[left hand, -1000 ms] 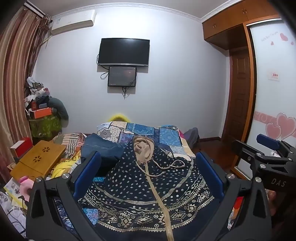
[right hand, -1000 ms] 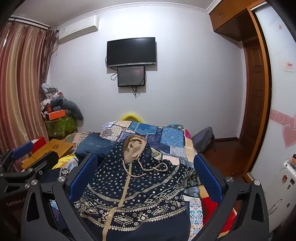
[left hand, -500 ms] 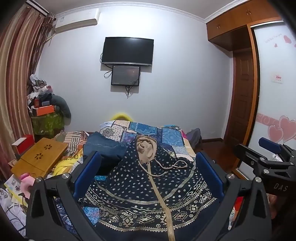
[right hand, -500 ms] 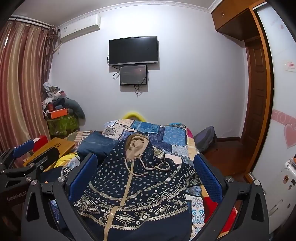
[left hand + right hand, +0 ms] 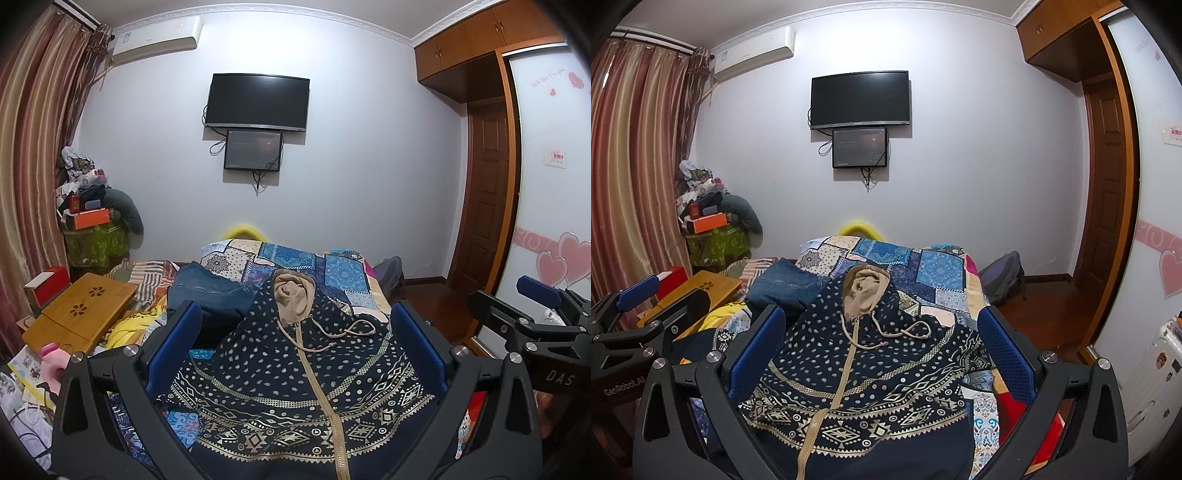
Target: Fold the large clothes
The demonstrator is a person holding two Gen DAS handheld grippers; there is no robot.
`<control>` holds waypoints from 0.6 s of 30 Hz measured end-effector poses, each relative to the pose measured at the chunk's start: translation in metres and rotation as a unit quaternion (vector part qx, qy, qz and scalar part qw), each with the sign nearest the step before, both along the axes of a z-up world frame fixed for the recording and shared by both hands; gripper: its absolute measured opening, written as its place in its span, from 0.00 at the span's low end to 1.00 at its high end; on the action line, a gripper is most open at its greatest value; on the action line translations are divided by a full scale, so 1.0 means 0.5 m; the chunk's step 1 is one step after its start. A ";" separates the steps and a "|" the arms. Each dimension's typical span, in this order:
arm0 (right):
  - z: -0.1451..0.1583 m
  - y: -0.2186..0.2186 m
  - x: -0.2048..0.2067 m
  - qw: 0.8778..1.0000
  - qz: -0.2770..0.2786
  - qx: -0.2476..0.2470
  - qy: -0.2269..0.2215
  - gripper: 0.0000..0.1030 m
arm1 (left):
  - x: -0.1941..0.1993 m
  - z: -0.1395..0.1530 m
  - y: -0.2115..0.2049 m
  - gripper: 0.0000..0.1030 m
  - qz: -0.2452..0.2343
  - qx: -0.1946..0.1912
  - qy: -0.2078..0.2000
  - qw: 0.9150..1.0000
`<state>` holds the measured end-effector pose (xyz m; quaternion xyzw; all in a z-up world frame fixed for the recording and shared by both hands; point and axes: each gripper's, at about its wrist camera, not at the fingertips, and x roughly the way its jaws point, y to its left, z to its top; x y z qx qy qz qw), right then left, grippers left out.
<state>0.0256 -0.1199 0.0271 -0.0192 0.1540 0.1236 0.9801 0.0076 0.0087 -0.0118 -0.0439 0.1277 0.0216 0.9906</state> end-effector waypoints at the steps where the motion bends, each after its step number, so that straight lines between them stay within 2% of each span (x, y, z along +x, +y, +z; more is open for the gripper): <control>1: 0.000 0.000 -0.001 1.000 0.000 0.000 0.000 1.00 | 0.000 -0.001 0.000 1.00 0.000 0.000 0.000 1.000; 18: -0.002 -0.002 0.002 1.000 0.000 0.001 0.002 1.00 | 0.001 0.004 0.001 1.00 0.001 -0.001 0.000 1.000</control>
